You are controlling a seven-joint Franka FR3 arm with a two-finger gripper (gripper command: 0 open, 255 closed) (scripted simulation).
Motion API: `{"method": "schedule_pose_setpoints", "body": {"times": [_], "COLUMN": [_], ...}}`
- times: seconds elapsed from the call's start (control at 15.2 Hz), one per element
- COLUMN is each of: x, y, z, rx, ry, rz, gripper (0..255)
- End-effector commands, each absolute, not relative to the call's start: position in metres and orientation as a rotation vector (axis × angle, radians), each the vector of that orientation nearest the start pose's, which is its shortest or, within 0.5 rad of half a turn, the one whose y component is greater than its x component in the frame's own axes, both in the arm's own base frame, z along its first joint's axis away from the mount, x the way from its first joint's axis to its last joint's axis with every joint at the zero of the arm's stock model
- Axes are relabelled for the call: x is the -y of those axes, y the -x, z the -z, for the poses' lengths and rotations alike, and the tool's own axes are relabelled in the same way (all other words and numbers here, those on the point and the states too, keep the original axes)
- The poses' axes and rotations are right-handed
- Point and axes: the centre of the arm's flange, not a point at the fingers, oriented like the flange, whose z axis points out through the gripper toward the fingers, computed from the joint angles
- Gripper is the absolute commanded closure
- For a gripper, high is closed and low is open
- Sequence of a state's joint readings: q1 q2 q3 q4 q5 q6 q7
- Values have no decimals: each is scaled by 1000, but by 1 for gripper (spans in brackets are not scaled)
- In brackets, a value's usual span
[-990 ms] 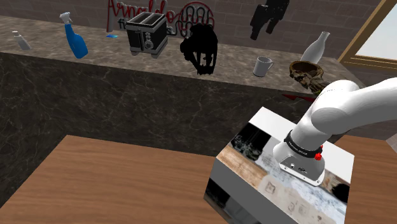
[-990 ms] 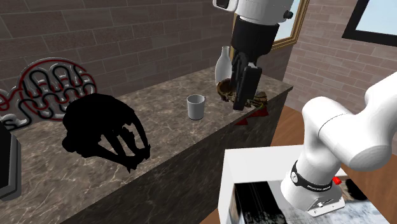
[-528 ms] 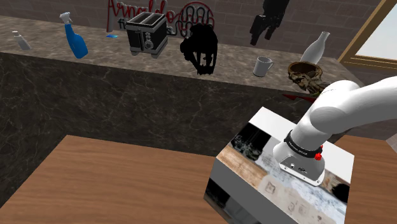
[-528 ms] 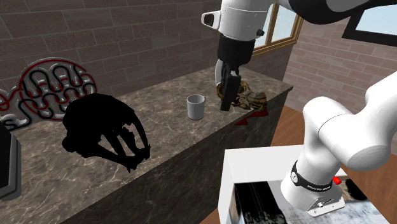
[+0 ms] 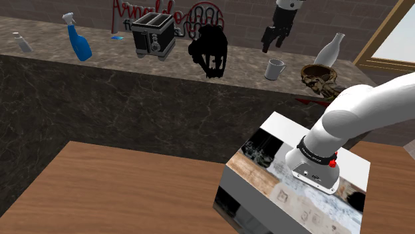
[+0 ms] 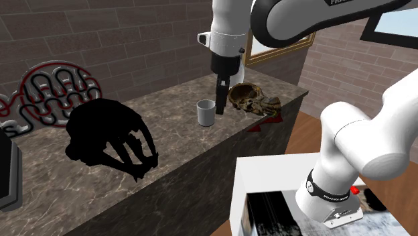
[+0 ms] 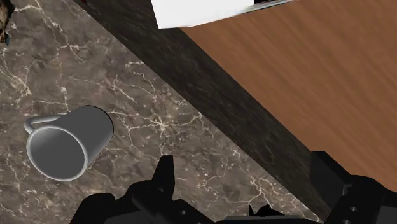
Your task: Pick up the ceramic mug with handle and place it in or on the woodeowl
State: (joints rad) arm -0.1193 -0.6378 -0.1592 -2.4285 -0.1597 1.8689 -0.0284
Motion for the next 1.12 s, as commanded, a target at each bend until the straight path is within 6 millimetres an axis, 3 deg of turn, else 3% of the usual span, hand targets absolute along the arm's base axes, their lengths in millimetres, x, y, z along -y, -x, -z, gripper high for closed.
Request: {"method": "schedule_pose_setpoints", "body": {"times": [0.0,1.06], "x": [143,318], "y": [-353,-392], "z": [-514,-398], "rx": [-300,-381], "ry": [3195,3183], "rz": [94,7], "gripper": [0,0]}}
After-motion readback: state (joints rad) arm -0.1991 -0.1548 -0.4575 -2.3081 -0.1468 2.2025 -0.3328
